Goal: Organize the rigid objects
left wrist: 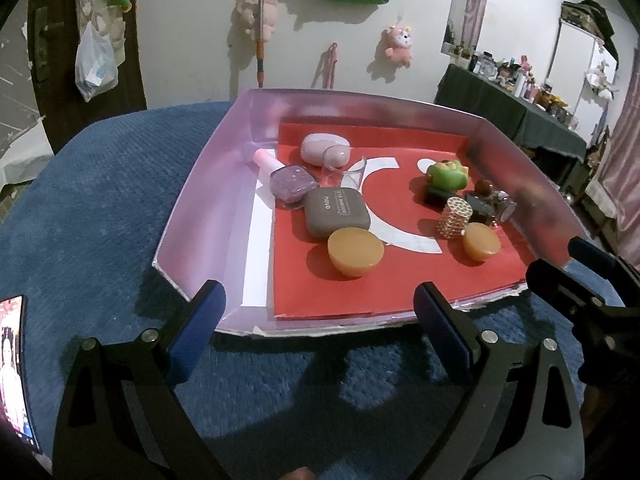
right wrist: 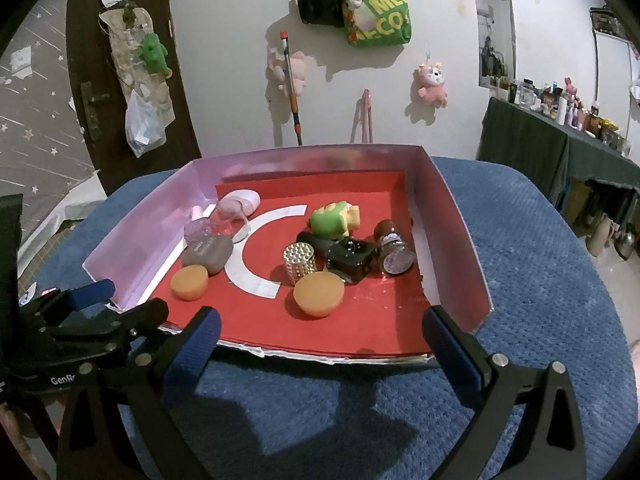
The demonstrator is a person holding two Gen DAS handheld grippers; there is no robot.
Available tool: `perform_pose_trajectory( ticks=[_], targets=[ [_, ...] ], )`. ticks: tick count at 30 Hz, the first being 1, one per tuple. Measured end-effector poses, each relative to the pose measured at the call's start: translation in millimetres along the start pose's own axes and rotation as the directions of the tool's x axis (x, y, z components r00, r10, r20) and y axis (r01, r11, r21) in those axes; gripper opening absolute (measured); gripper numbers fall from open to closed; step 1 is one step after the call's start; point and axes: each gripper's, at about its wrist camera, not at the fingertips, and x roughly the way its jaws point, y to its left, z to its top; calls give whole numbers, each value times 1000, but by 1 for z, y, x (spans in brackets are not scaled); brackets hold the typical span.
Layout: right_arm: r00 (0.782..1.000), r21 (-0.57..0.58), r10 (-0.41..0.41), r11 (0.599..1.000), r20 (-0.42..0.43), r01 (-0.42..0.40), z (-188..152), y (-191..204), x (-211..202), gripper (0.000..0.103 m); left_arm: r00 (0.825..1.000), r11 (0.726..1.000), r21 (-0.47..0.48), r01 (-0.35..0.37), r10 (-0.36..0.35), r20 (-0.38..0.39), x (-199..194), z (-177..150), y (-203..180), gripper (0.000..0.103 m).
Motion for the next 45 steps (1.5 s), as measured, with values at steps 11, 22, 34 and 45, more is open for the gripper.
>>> perform_pose_trajectory(
  ticks=[11, 22, 34, 45],
  targets=[
    [1000, 8, 2, 1000, 11, -2, -13, -3, -23, 103, 1000, 1000, 28, 2, -3, 11, -22, -14, -11, 97],
    [997, 14, 10, 1000, -76, -9, -46, -9, -22, 103, 999, 999, 36, -3, 4, -50, -15, -40, -17, 97],
    [988, 7, 0, 1000, -157, 1, -64, -11, -10, 103, 994, 998, 55, -20, 26, -103, -4, -57, -20, 98],
    [987, -13, -30, 1000, -157, 29, -66, -11, -6, 103, 995, 997, 71, -32, 39, -90, -3, -59, -22, 99]
  ],
)
